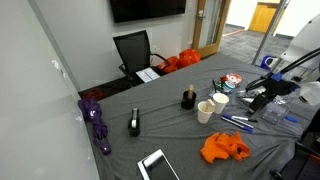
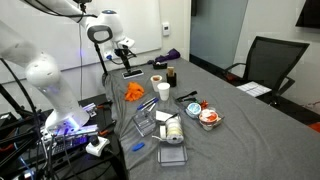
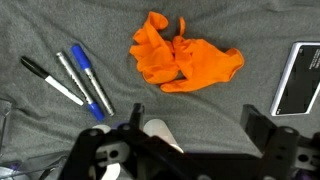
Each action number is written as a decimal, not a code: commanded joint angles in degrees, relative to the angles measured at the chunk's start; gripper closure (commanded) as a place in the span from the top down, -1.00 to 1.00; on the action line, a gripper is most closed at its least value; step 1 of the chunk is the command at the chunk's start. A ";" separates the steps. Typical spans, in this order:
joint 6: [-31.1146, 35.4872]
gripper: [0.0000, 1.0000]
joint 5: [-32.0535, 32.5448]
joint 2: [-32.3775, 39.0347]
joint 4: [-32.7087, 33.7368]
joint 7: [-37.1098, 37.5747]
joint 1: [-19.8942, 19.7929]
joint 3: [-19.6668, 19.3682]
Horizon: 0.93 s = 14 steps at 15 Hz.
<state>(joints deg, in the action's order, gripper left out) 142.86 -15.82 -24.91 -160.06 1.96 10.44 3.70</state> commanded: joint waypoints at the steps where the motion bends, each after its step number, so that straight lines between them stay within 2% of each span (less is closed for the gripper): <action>1: 5.01 1.00 -0.42 5.90 0.04 -0.46 0.43 0.53; 5: 8.75 1.00 -5.03 11.94 0.04 -2.96 2.85 -0.38; 9: 13.07 1.00 -10.46 18.28 0.05 -4.69 4.83 0.76; 14: 19.83 1.00 -17.26 23.73 0.10 -12.06 5.69 2.43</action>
<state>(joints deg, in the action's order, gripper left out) 158.38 -28.47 -4.40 -160.00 -5.07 15.92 4.80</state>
